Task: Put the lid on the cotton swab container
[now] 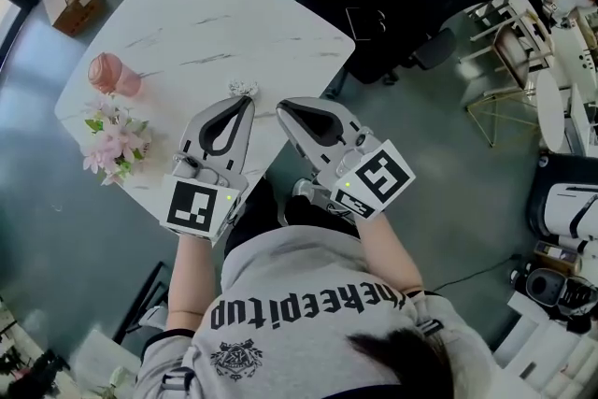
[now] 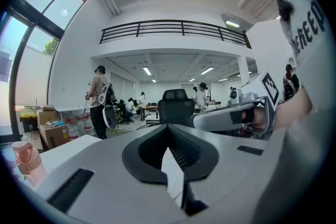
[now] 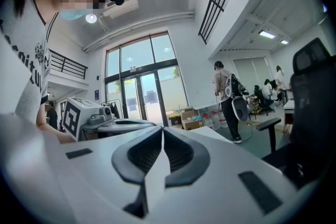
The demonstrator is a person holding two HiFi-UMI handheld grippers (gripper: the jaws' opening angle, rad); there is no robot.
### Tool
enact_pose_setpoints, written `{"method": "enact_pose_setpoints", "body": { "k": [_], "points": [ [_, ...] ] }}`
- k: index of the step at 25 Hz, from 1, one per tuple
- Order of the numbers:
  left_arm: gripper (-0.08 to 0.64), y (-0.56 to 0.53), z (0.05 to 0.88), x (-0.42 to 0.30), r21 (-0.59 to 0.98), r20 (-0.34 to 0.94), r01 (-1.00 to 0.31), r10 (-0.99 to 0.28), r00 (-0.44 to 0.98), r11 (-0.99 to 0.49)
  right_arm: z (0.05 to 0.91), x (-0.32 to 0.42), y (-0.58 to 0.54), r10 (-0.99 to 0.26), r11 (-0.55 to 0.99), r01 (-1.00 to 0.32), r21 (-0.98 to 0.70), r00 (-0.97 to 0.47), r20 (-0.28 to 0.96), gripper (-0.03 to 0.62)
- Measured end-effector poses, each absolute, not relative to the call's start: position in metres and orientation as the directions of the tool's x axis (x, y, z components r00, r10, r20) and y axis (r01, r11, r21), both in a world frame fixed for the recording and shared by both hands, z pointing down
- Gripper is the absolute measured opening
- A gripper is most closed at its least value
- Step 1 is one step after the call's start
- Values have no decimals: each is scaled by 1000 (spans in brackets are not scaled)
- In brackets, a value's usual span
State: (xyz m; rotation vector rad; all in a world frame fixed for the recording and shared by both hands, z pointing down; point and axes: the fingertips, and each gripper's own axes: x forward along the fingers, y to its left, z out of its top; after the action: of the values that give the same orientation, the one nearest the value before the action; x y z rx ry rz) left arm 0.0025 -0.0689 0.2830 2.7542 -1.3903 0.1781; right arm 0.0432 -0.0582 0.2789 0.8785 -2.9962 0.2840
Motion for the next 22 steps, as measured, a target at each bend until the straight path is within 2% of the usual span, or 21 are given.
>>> {"method": "enact_pose_setpoints", "body": {
  "k": [11, 22],
  "points": [
    [15, -90, 309, -22, -27, 178, -738, -730, 660, -674, 291, 34, -74, -609, 763, -617, -192, -786, 105, 12],
    [17, -109, 354, -43, 15, 206, -723, -706, 678, -690, 323, 18, -87, -617, 739, -642, -207, -767, 178, 13]
  ]
}}
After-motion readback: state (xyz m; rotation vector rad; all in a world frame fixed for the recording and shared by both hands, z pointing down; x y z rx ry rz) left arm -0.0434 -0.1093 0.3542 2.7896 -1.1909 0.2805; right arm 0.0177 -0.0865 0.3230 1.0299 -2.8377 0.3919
